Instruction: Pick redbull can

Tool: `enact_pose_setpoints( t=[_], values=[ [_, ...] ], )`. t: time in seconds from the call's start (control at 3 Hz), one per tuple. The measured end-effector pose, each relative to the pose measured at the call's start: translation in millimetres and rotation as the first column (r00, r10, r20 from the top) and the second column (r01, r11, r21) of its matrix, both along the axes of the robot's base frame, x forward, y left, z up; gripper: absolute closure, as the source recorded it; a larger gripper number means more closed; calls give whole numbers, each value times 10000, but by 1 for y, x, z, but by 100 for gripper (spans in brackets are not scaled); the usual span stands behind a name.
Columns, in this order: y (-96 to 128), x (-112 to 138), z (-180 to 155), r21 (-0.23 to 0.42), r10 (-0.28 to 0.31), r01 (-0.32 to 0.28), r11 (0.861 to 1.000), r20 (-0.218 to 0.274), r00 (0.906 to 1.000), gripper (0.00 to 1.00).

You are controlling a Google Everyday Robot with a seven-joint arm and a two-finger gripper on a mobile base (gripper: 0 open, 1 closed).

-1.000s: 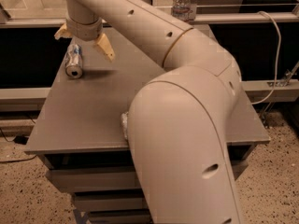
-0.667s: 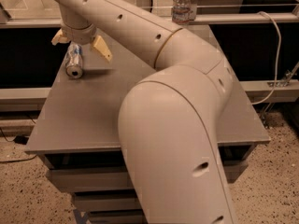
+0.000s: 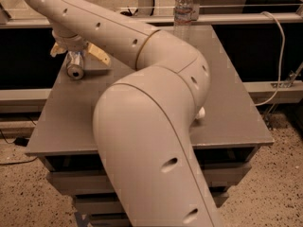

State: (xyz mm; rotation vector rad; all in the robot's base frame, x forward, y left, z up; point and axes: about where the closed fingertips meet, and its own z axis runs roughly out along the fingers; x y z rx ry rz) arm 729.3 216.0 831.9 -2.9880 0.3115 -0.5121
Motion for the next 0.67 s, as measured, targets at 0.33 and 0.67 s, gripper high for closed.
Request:
enact_pose_setpoints(
  t=[0.33,0.67],
  values=[
    [4,-4,-13,-688,94,-115,9976,-309,9995,25],
    [9,-8,-16,-863,153,-196,9961,-497,9986,49]
  ],
)
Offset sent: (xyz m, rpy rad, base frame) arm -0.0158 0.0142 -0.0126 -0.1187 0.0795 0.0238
